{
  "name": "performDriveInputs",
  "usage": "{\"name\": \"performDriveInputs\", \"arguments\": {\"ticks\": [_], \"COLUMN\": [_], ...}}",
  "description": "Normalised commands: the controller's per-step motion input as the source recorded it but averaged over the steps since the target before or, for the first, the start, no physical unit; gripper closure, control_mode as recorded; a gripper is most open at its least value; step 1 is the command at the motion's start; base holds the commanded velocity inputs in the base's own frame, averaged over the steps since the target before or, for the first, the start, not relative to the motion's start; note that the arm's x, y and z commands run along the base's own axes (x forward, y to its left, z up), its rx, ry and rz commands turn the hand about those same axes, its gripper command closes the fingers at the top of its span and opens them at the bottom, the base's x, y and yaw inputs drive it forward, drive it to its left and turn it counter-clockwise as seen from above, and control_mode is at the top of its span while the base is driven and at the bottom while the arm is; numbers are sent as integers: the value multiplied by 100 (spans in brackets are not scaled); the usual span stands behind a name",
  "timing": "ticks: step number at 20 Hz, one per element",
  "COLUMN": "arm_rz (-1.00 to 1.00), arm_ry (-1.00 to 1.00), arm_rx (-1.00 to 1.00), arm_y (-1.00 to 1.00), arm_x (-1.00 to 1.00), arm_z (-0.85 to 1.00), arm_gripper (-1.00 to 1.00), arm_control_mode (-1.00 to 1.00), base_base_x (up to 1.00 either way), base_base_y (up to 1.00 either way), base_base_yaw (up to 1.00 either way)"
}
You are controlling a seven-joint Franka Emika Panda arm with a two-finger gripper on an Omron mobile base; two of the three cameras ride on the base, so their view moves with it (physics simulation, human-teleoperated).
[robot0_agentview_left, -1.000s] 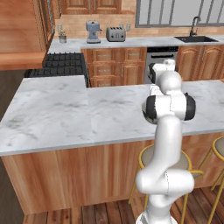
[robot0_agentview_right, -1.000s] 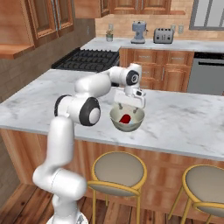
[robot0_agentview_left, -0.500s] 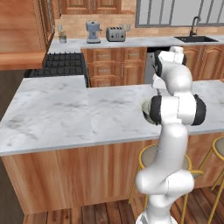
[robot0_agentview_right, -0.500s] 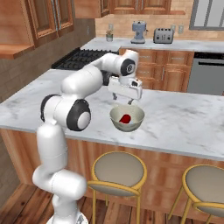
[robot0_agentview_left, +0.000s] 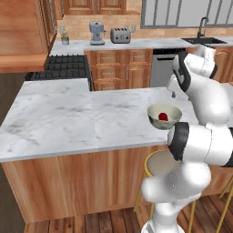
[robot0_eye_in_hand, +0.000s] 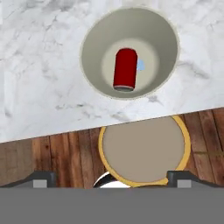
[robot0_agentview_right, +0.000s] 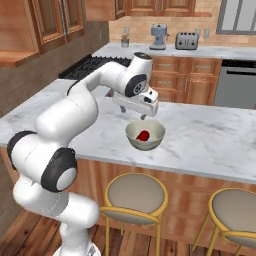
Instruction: Open the fridge, grab two sodas, and place both sodas inside the bowl with ice on the dining counter.
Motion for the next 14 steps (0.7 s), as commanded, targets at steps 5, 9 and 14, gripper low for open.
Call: {"name": "performDriveInputs", "arguments": {"ticks": [5,9,14], "arm_rz": [0,0,0], "arm_ry": [-35,-30,-22], "arm_rx": [-17,-23,-16], "arm_y": [23,22,20], "arm_x": [-100,-100,-100], "arm_z": [24,3,-3], "arm_gripper": [-100,-100,-100], "arm_control_mode": [-100,-100,-100], "base_base_x": [0,0,0], "base_base_y": [0,0,0], "base_base_yaw": [0,0,0]}}
